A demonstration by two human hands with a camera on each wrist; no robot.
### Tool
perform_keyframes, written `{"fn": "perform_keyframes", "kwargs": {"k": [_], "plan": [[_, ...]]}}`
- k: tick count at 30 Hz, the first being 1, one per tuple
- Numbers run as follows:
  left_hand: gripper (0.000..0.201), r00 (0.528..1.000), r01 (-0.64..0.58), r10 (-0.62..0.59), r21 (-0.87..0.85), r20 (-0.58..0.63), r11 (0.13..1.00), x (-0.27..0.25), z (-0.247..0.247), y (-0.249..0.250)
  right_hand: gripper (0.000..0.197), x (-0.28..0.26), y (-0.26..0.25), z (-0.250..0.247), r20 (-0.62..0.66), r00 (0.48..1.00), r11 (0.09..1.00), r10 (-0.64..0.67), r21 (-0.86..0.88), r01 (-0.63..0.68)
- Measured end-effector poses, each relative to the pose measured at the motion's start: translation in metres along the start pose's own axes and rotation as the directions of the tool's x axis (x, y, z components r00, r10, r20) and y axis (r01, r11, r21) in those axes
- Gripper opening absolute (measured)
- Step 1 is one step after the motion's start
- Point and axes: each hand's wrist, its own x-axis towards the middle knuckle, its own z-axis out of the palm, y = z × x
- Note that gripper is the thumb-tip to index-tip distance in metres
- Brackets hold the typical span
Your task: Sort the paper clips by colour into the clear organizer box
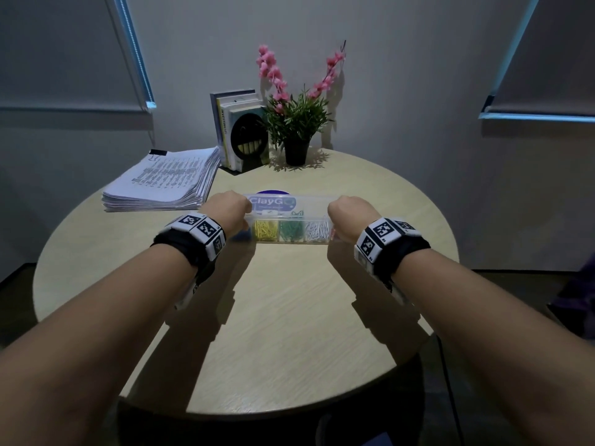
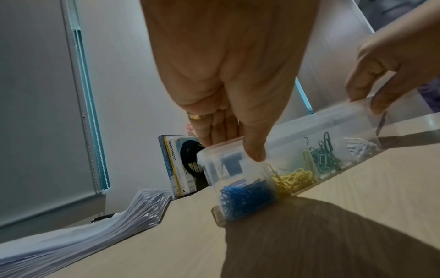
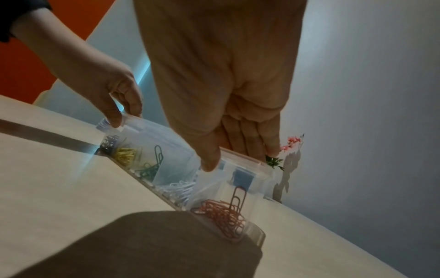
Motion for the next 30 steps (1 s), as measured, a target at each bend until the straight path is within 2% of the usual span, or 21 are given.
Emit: {"fn": "perform_keyframes", "kwargs": {"k": [4,9,12,16,19,23,25,27,28,30], "plan": [[0.025,0.999,-0.026,0.029,0.075,-0.036,0.997,-0.002,0.002,0.004,0.015,0.001,0.0,0.0,-0.008,1.0,0.999,-0.02,-0.034,0.019],[0.027,0.998,-0.029,0.032,0.053,-0.055,0.998,-0.004,0.005,0.003,0.013,0.002,0.001,0.003,-0.029,0.999,1.0,-0.021,-0.011,0.021],[0.027,0.998,-0.032,0.034,0.041,-0.051,0.999,-0.008,0.004,0.009,0.005,0.004,-0.002,0.003,-0.039,0.999,0.999,0.015,0.04,-0.013],[0.038,0.997,-0.013,0.012,-0.013,-0.071,1.0,-0.007,0.004,0.012,0.024,0.013,-0.011,0.001,-0.055,0.996,0.99,0.076,0.123,-0.069],[0.04,0.999,-0.02,0.018,-0.047,-0.051,0.999,-0.009,0.004,0.01,0.022,0.018,-0.009,0.0,-0.026,0.998,0.99,0.062,0.128,-0.058],[0.035,0.998,-0.009,0.018,-0.169,0.055,0.986,-0.009,0.001,0.004,0.024,0.017,0.001,-0.008,0.088,0.995,0.988,0.05,0.14,-0.062],[0.036,0.99,0.009,0.029,-0.27,0.136,0.963,-0.01,0.003,0.005,0.019,0.014,0.003,-0.009,0.171,0.983,0.977,0.067,0.19,-0.1],[0.053,0.982,0.031,0.037,-0.353,0.184,0.935,-0.011,0.003,0.004,0.016,0.015,0.006,-0.014,0.212,0.974,0.968,0.08,0.217,-0.127],[0.066,0.975,0.031,0.05,-0.359,0.215,0.933,-0.01,0.0,0.002,0.021,0.016,0.008,-0.018,0.219,0.972,0.966,0.081,0.224,-0.131],[0.084,0.934,0.057,0.063,-0.319,0.351,0.946,-0.013,-0.003,0.006,0.035,0.012,0.008,-0.016,0.267,0.959,0.949,0.093,0.268,-0.166]]}}
